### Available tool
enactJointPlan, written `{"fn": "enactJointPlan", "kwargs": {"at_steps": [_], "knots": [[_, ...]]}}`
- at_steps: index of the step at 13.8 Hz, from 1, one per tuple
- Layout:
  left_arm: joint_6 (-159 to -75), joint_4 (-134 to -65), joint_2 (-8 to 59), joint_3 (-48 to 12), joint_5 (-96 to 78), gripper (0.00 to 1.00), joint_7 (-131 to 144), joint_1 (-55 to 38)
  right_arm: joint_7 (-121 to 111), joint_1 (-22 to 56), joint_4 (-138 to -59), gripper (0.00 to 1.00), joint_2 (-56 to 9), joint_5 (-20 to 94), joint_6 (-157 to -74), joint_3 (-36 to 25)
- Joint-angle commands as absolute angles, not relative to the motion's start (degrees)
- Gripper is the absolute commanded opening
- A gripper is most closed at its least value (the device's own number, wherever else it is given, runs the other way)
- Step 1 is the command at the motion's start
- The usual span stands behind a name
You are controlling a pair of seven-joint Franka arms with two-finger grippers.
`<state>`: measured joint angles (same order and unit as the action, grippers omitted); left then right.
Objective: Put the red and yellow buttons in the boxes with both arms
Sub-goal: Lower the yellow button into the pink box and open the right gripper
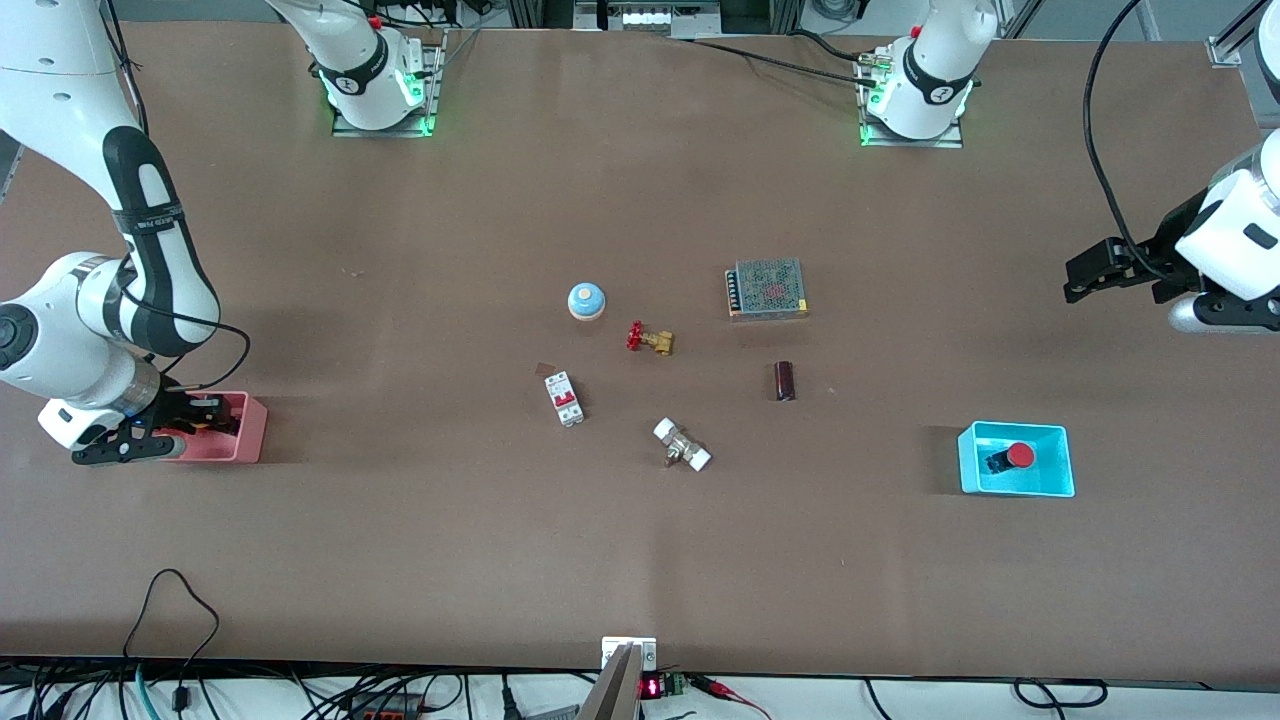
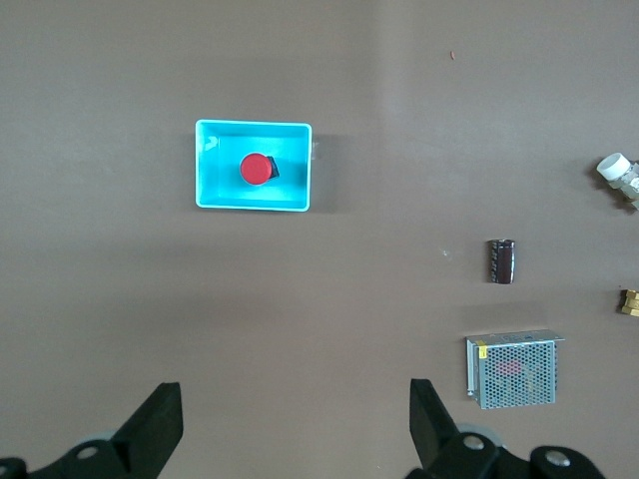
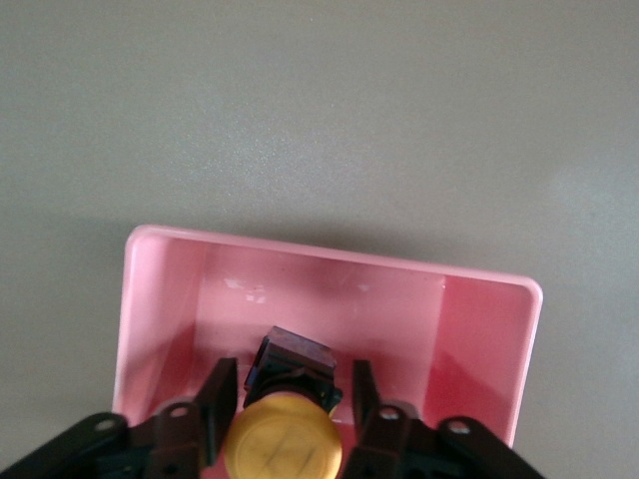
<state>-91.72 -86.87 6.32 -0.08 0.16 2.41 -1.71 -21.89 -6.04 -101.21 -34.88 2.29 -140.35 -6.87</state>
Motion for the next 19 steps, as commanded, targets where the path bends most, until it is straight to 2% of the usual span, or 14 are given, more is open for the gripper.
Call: {"fn": "enactJointPlan", "kwargs": {"at_steps": [1,6,11,12,13,17,19], "knots": [[-91.05,-87.45,4.84,-0.79,0.44,1.0,3.94,-1.05,-23.47,-6.94,-101.43,0.7,-34.8,3.52,-140.89,-6.06],[-93.59,-92.71,1.24,-0.7,-1.67,1.0,4.31,-0.88,-24.17,-6.68,-101.34,0.81,-33.76,3.43,-140.63,-6.06],[-94.31,-94.83,0.0,-0.62,-1.76,1.0,4.31,-0.79,-26.28,-7.12,-101.34,0.83,-31.21,3.43,-138.62,-6.15],[-94.39,-94.83,0.0,-0.62,-1.76,1.0,4.22,-0.7,-26.19,-7.12,-101.34,0.89,-29.81,3.51,-136.34,-6.15],[-94.31,-95.1,0.0,-0.62,-1.76,1.0,4.22,-0.36,-26.19,-7.12,-101.34,1.0,-27.97,3.52,-134.23,-6.15],[-94.22,-95.27,-0.44,-0.7,-1.76,1.0,4.04,-0.26,-23.92,-5.89,-101.25,1.0,-17.69,3.43,-120.27,-5.72],[-94.22,-95.19,-0.44,-0.7,-1.23,1.0,3.34,-0.35,-15.17,-4.75,-100.38,1.0,-12.86,2.91,-112.28,-4.4]]}}
